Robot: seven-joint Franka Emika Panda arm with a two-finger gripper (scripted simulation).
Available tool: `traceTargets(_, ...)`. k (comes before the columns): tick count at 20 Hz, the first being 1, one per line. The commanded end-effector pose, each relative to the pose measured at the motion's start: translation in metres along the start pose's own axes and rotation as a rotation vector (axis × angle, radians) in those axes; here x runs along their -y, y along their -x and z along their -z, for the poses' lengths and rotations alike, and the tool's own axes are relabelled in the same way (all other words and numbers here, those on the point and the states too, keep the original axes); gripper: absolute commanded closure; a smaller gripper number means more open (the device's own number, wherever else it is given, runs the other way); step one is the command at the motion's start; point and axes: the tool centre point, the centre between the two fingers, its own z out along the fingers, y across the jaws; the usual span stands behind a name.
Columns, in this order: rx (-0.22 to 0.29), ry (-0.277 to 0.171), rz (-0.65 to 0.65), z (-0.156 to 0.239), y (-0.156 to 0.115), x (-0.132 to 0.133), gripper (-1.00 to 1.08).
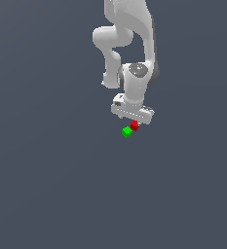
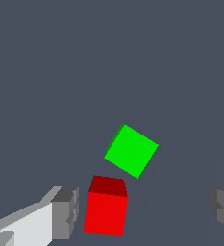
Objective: Stack the red cube on top of the green cube.
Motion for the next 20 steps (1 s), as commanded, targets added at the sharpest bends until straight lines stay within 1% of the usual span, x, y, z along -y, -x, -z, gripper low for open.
traceTargets(1,0.000,-0.001,-0.039,-0.007,0.013,0.005,-0.92)
traceTargets(5,0.001,-0.002,-0.086,-0.015,0.028,0.013,-0.92)
traceTargets(10,0.001,-0.004,-0.125,-0.023,0.040,0.021,-0.92)
traceTargets(20,0.002,-0.004,-0.143,-0.026,0.046,0.026,-0.92)
